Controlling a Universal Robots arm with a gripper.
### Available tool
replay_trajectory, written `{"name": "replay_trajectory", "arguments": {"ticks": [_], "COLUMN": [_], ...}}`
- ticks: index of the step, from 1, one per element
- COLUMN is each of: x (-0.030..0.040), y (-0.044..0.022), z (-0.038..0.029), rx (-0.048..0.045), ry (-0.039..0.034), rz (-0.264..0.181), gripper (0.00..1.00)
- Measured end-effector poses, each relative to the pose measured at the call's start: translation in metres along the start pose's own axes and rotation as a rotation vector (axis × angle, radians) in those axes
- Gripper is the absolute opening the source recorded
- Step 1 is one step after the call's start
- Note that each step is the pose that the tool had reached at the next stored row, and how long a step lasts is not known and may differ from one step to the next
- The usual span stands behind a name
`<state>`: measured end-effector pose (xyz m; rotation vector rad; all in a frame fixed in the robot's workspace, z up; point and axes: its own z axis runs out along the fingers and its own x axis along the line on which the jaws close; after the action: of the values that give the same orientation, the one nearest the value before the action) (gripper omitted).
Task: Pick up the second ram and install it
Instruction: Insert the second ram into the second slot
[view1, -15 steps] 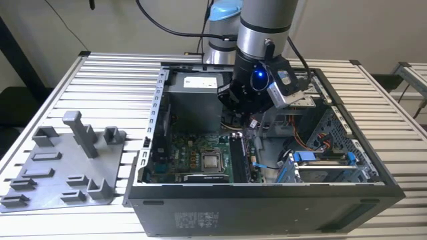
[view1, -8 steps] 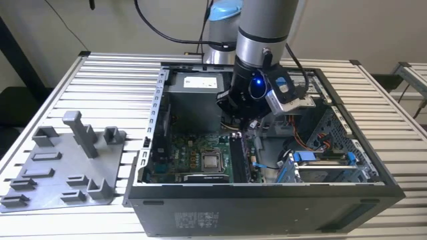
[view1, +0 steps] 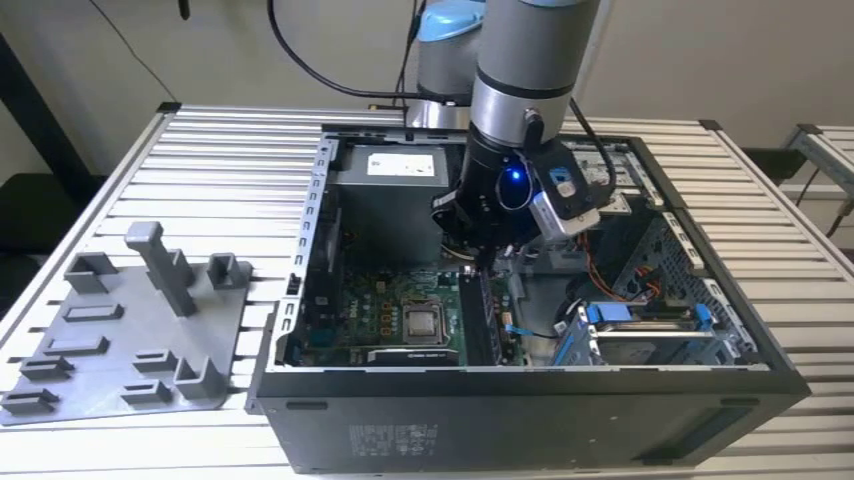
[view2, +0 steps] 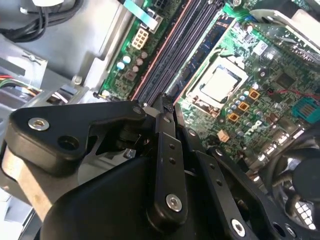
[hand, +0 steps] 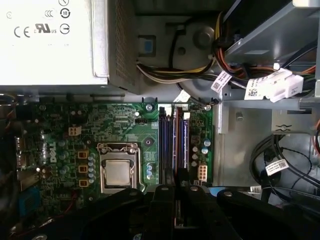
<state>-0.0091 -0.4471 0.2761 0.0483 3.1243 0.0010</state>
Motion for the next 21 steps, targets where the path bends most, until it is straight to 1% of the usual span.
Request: {"name": "replay_trajectory", "arguments": {"ticks": [4, 7, 13, 17, 21], "x": [0.0002, 0.0006, 0.0017, 0.0029, 0.0055], "y": [-0.0003, -0.0003, -0.001, -0.0034, -0.0047], "z": [0.004, 0.0082, 0.019, 0.0259, 0.0295], "rx": [0.0045, 0.0067, 0.0068, 0.0068, 0.0068], "ry": [0.0033, 0.0037, 0.0042, 0.0049, 0.0049], "rz": [0.0, 0.0, 0.0, 0.0, 0.006], "gripper": [0.14, 0.14, 0.14, 0.14, 0.14]}}
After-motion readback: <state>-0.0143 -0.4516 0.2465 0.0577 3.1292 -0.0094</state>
